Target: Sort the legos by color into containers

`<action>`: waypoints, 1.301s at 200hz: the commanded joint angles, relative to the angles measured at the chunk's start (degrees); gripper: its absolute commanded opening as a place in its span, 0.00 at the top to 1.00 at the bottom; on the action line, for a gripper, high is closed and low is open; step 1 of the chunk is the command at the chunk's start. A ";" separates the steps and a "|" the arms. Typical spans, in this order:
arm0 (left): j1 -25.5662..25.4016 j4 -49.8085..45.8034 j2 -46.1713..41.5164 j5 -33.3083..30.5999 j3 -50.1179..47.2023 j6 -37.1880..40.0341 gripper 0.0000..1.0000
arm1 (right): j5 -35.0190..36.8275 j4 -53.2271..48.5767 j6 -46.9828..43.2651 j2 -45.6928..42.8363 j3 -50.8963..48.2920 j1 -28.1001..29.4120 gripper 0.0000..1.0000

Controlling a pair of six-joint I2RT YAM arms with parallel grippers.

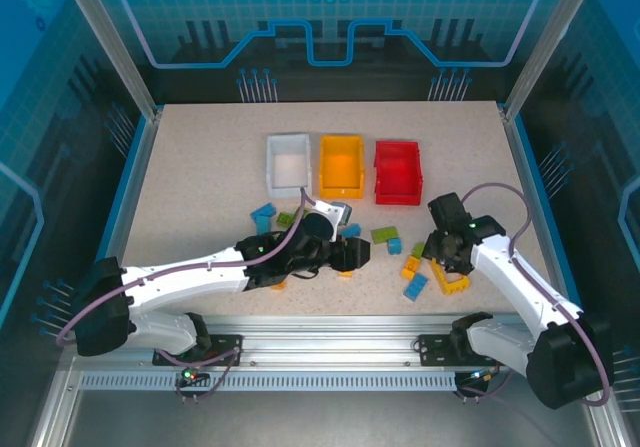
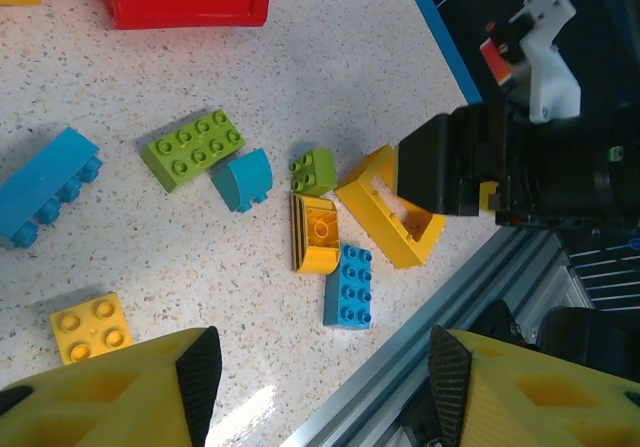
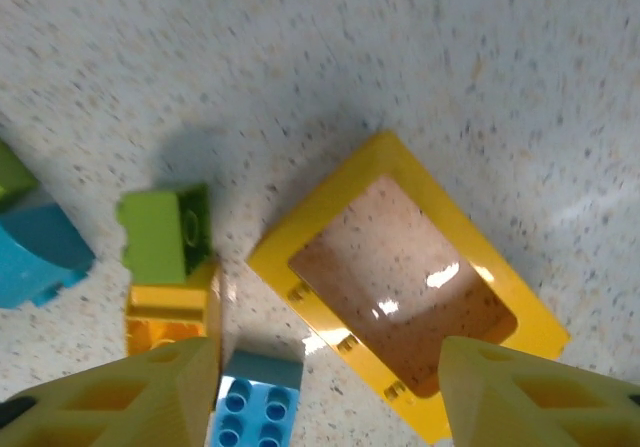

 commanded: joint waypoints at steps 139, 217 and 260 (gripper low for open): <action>-0.96 2.43 -2.70 -0.01 -2.71 -1.39 0.40 | 0.02 7.84 -6.06 12.84 -1.01 -2.12 0.80; 0.63 -1.91 -2.30 -1.42 2.39 -0.61 0.40 | 5.15 6.52 -13.00 10.87 11.84 -2.34 0.94; 7.29 -6.81 0.97 2.19 11.43 0.99 0.40 | -8.81 13.02 -24.16 22.07 30.28 -1.93 0.93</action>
